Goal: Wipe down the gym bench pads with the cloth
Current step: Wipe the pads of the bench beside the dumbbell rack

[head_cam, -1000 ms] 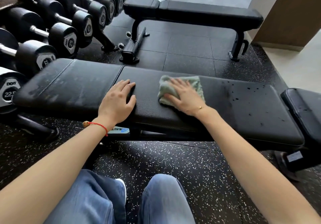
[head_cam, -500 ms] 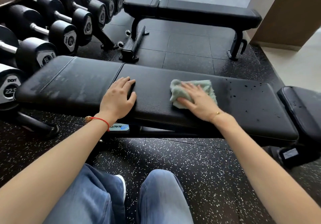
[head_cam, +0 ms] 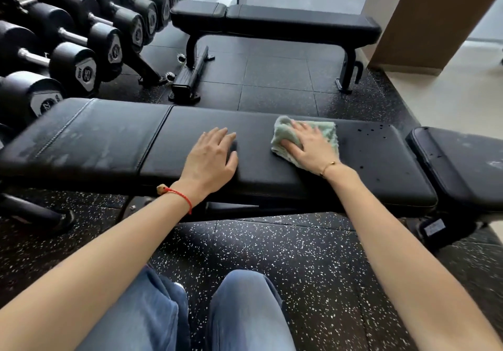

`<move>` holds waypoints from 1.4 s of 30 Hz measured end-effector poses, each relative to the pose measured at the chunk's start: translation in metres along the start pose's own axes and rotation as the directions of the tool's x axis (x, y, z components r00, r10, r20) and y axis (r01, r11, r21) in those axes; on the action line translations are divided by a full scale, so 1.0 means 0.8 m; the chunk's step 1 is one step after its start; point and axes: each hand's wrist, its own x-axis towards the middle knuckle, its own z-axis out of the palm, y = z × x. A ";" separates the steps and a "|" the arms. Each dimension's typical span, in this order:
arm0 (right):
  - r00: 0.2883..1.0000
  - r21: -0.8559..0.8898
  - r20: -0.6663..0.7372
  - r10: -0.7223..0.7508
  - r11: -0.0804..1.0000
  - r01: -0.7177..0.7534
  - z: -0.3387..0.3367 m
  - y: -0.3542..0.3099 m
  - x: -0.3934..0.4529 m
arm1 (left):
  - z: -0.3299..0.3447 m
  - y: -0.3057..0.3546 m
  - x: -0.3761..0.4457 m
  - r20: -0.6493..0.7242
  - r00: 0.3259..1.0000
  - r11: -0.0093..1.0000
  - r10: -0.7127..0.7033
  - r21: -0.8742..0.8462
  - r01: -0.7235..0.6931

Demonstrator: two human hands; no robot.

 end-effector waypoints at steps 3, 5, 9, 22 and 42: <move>0.992 0.110 0.000 -0.125 0.986 0.124 -0.005 -0.017 -0.059 | 0.015 0.023 0.012 0.034 0.999 1.000 0.003 -0.004 -0.002; 0.988 0.142 -0.028 -0.155 0.977 0.157 -0.014 -0.001 -0.111 | 0.023 0.032 0.017 0.057 0.998 1.000 -0.006 0.005 0.005; 0.993 0.052 -0.119 0.005 0.999 0.001 -0.033 0.078 -0.128 | 0.034 0.036 0.013 0.058 0.998 0.999 -0.018 -0.025 0.020; 0.952 0.146 0.068 -0.298 0.947 0.286 -0.017 0.022 -0.107 | 0.032 0.038 0.010 -0.002 1.000 0.998 -0.030 -0.063 0.029; 0.975 -0.143 -0.166 -0.148 0.982 0.124 -0.012 0.049 -0.160 | 0.031 0.035 0.008 -0.008 1.000 0.997 -0.014 -0.071 0.013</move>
